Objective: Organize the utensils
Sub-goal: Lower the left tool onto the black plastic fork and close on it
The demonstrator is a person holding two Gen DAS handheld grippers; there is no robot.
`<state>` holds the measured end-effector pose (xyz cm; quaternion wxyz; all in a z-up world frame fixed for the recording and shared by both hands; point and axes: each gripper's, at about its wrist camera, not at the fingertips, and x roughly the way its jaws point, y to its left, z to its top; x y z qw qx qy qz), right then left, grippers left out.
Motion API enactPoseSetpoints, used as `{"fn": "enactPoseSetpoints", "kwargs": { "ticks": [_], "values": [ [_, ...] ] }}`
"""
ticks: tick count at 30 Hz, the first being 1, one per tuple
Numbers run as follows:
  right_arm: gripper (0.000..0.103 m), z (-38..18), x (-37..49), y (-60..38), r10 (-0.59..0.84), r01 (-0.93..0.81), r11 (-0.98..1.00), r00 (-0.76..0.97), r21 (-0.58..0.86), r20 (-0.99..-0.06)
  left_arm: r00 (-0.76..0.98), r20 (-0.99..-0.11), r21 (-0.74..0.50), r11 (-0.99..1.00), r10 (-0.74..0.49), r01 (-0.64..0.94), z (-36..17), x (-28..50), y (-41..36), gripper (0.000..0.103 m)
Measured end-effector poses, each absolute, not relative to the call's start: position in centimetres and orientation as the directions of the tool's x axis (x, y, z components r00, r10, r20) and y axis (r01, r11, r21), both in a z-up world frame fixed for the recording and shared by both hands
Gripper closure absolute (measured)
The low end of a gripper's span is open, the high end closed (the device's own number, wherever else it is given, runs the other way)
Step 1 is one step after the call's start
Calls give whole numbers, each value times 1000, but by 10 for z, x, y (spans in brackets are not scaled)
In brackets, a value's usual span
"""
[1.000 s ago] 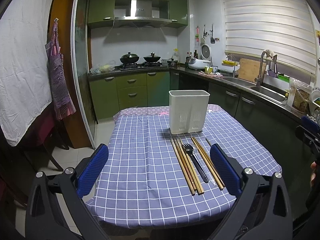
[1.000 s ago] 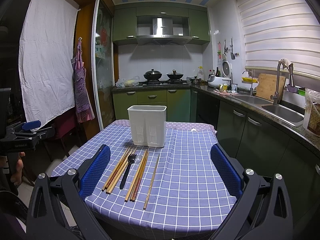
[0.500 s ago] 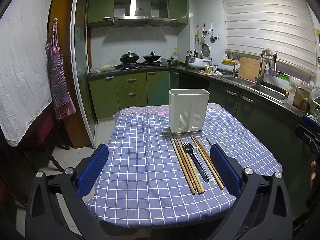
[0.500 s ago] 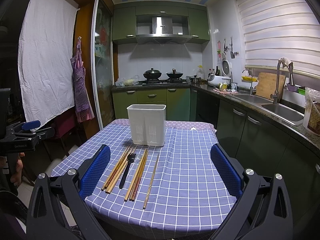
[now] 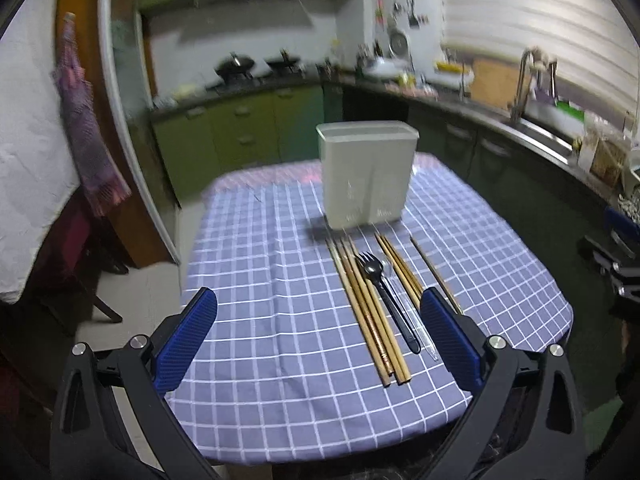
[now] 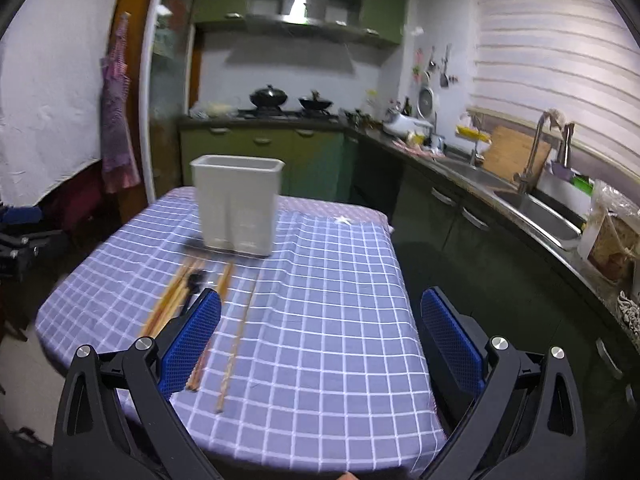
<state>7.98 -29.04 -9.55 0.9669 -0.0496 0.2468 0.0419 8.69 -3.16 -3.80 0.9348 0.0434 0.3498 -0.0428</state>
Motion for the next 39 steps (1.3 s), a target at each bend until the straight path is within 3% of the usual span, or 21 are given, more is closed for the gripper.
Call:
{"fn": "enactPoseSetpoints", "kwargs": {
  "ticks": [4, 9, 11, 15, 18, 22, 25, 30, 35, 39],
  "values": [
    [4, -108, 116, -297, 93, -152, 987, 815, -56, -572, 678, -733, 57, 987, -60, 149, -56, 125, -52, 6],
    [5, -123, 160, -309, 134, -172, 985, 717, 14, -684, 528, -841, -28, 985, -116, 172, -80, 171, -78, 9],
    [10, -128, 174, -313, 145, -165, 985, 682, 41, -716, 478, -869, -47, 982, -130, 182, -88, 184, -89, 23],
    [17, -138, 196, -318, 175, -166, 982, 624, 90, -761, 386, -910, -96, 982, -153, 163, -106, 206, -101, 31],
    [26, -144, 205, -315, 195, -185, 978, 610, 101, -768, 329, -930, -125, 984, -160, 127, -120, 219, -103, 45],
    [47, -152, 212, -308, 174, -197, 978, 603, 66, -779, 259, -950, -158, 983, -176, 89, -136, 231, -104, 63],
    [49, -154, 213, -304, 167, -207, 977, 608, 48, -777, 230, -955, -176, 982, -188, 71, -143, 239, -105, 74],
    [49, -157, 215, -304, 181, -217, 974, 608, 58, -773, 210, -965, -153, 987, -159, 44, -152, 251, -109, 77],
    [49, -157, 215, -303, 188, -223, 973, 609, 61, -771, 191, -970, -148, 989, -151, 28, -162, 263, -113, 88],
    [49, -155, 212, -302, 195, -230, 971, 612, 63, -766, 186, -973, -132, 991, -133, 20, -166, 269, -114, 89]
  ]
}}
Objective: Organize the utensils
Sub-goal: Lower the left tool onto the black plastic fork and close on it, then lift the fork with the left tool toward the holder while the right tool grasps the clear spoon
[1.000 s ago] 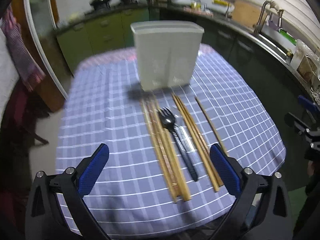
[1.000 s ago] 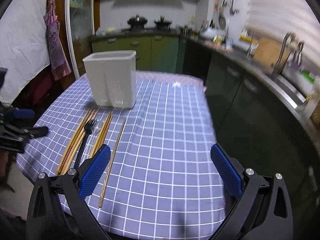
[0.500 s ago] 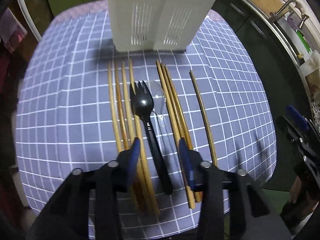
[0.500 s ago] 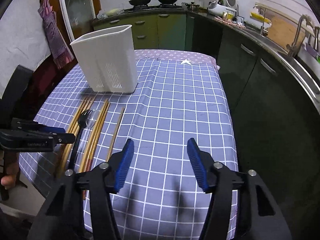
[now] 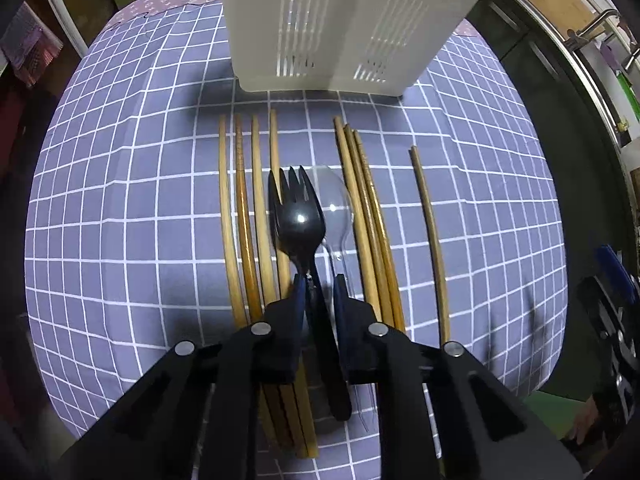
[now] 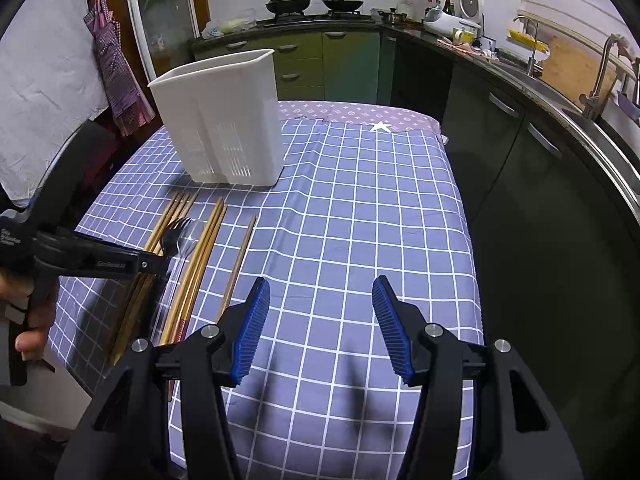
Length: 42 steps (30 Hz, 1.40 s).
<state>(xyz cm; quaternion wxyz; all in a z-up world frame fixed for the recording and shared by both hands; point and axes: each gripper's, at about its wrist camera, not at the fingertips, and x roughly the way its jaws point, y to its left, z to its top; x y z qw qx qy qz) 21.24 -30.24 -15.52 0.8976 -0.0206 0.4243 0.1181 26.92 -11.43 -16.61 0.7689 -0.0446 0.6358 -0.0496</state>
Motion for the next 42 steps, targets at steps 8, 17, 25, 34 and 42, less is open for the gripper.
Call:
{"fn": "enactPoseSetpoints", "kwargs": {
  "ticks": [8, 17, 25, 34, 42],
  "values": [
    [49, -155, 209, -303, 202, -237, 969, 611, 67, -765, 167, -978, -128, 992, -128, 11, -176, 288, -112, 89],
    [49, -158, 207, -302, 199, -244, 968, 604, 59, -772, 180, -977, -113, 993, -115, 22, -178, 306, -115, 93],
    [49, -160, 214, -295, 194, -258, 965, 569, 51, -799, 270, -950, -148, 988, -156, 49, -160, 296, -101, 94],
    [65, -164, 239, -253, 268, -333, 935, 427, 126, -864, 480, -851, -207, 976, -214, 69, -97, 265, -76, 94],
    [86, -190, 279, -170, 302, -386, 900, 223, 201, -927, 621, -763, -162, 983, -178, 82, -56, 234, -49, 94]
  ]
}}
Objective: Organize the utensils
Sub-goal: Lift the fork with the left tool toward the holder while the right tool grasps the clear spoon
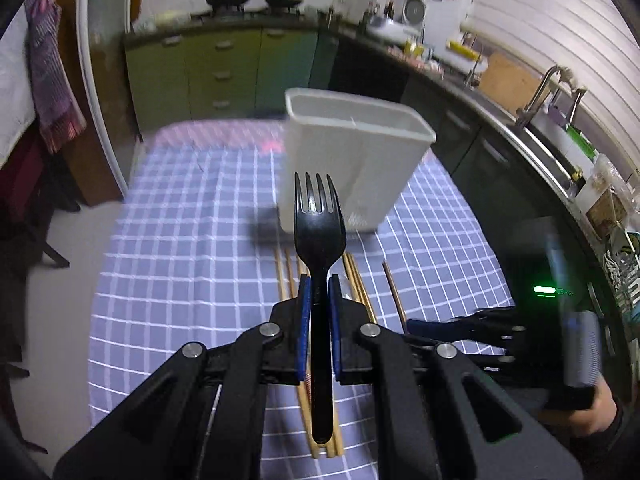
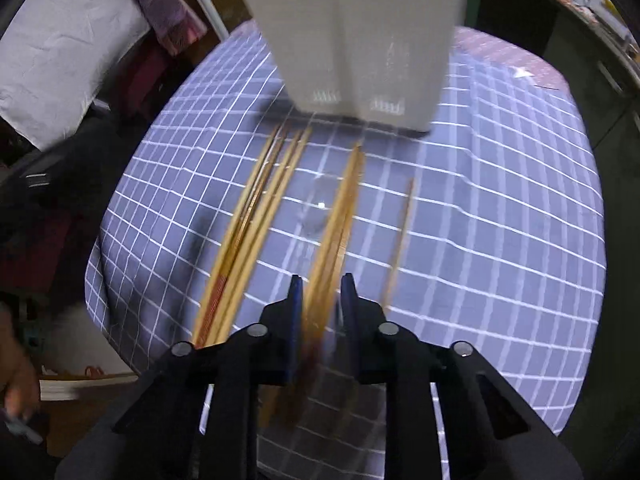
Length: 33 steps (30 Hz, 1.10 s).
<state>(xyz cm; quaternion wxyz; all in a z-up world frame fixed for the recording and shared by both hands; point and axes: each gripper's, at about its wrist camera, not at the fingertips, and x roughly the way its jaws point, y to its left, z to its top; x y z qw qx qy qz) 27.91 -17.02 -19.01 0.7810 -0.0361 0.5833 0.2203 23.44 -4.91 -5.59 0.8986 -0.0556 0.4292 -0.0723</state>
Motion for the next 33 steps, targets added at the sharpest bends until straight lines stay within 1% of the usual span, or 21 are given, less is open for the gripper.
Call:
{"fn": "enactPoseSetpoints", "kwargs": {
  "ticks": [1, 4, 15, 20, 22, 24, 26, 29, 33],
  "values": [
    [88, -192, 282, -166, 297, -384, 901, 213, 200, -931, 634, -754, -158, 984, -173, 81, -54, 232, -45, 94],
    [88, -201, 294, -152, 277, -367, 909, 173, 199, -945, 667, -728, -142, 987, -158, 78, -44, 223, -34, 94],
    [88, -227, 314, -131, 205, -316, 934, 102, 164, -973, 652, -735, -174, 981, -184, 81, -48, 215, -14, 94],
    [88, -227, 316, -122, 162, -311, 943, 109, 122, -981, 647, -739, -173, 981, -190, 91, -51, 215, -16, 94],
    [92, -228, 314, -114, 123, -316, 946, 135, 75, -983, 649, -736, -173, 980, -192, 94, -51, 215, -17, 94],
    [92, -229, 313, -107, 109, -313, 948, 155, 56, -982, 653, -732, -170, 981, -192, 97, -50, 215, -17, 94],
    [93, -229, 312, -106, 121, -308, 949, 166, 65, -979, 661, -726, -166, 981, -189, 98, -47, 215, -18, 94],
    [93, -227, 311, -110, 177, -294, 948, 172, 121, -969, 664, -724, -165, 981, -189, 99, -44, 215, -18, 94],
    [93, -199, 303, -129, 294, -290, 931, 235, 222, -926, 683, -706, -170, 981, -189, 96, -32, 217, -17, 94]
  ]
}}
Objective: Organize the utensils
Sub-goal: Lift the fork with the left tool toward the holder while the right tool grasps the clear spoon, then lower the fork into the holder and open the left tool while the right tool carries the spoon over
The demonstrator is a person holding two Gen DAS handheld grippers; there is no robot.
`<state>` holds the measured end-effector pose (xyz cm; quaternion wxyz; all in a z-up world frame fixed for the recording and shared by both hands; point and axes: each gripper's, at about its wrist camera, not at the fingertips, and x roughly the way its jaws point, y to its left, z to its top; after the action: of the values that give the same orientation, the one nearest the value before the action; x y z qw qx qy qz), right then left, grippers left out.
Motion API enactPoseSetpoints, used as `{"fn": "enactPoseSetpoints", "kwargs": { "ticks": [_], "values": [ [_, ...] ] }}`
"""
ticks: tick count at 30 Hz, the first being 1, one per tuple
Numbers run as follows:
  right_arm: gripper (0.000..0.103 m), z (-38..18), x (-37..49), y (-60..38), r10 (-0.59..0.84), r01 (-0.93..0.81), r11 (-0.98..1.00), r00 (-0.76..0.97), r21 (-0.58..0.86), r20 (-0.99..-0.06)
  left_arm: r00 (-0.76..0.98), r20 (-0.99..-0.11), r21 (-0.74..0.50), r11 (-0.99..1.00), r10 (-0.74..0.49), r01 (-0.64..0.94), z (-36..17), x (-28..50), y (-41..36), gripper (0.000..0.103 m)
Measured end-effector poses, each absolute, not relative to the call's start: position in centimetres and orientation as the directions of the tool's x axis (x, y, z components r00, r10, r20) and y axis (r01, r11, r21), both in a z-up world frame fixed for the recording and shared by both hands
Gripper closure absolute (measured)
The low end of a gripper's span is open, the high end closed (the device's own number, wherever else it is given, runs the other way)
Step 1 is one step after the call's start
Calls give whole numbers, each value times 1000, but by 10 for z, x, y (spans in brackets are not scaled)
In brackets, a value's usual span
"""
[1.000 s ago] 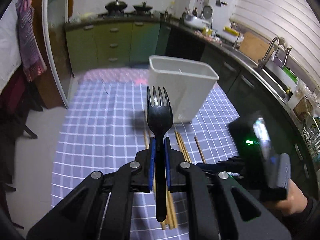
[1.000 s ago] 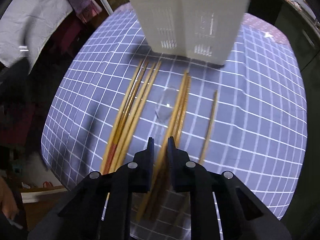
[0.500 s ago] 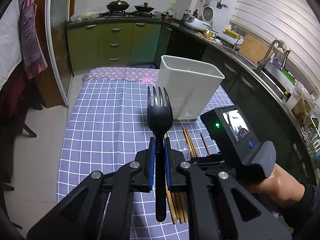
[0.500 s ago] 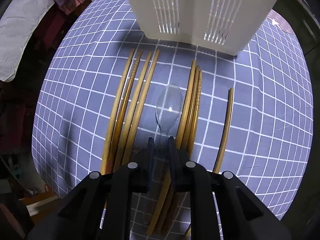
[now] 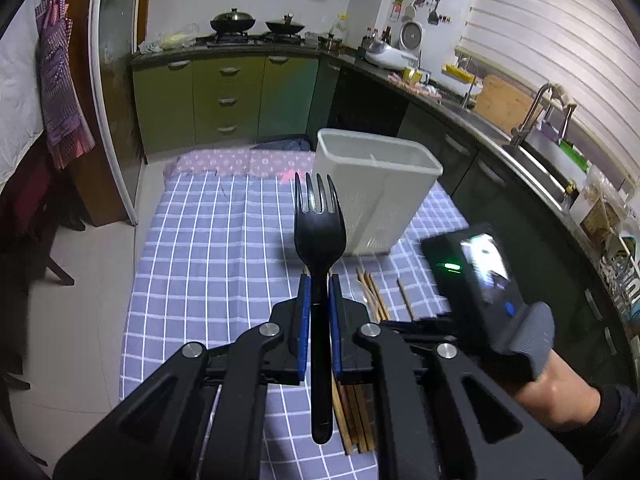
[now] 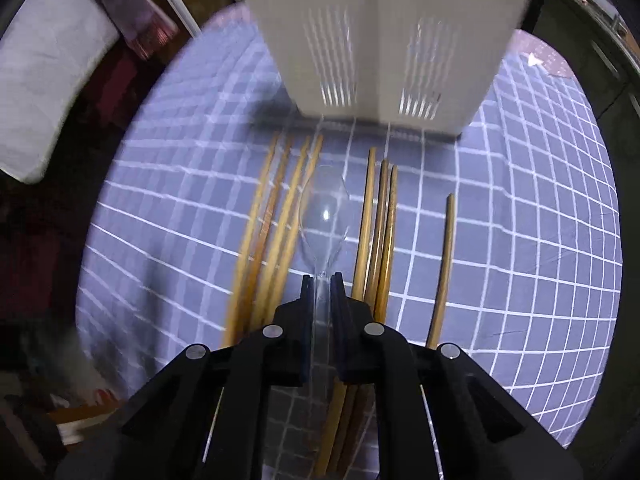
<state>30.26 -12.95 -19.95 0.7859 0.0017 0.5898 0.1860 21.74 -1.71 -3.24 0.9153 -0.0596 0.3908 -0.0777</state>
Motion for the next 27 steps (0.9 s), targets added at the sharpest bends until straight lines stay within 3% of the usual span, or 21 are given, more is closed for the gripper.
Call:
{"fn": "enactPoseSetpoints", "kwargs": {
  "ticks": [6, 17, 27],
  "values": [
    [93, -146, 272, -170, 451, -310, 885, 382, 348, -807, 759, -615, -183, 975, -212, 124, 7, 242, -26, 94],
    [93, -106, 233, -231, 577, -356, 816, 472, 455, -667, 918, -331, -165, 971, -218, 171, 56, 331, -64, 94],
    [93, -86, 234, -259, 605, -380, 796, 531, 471, -593, 935, -318, -104, 986, -159, 132, 0, 387, -81, 94]
  ]
}}
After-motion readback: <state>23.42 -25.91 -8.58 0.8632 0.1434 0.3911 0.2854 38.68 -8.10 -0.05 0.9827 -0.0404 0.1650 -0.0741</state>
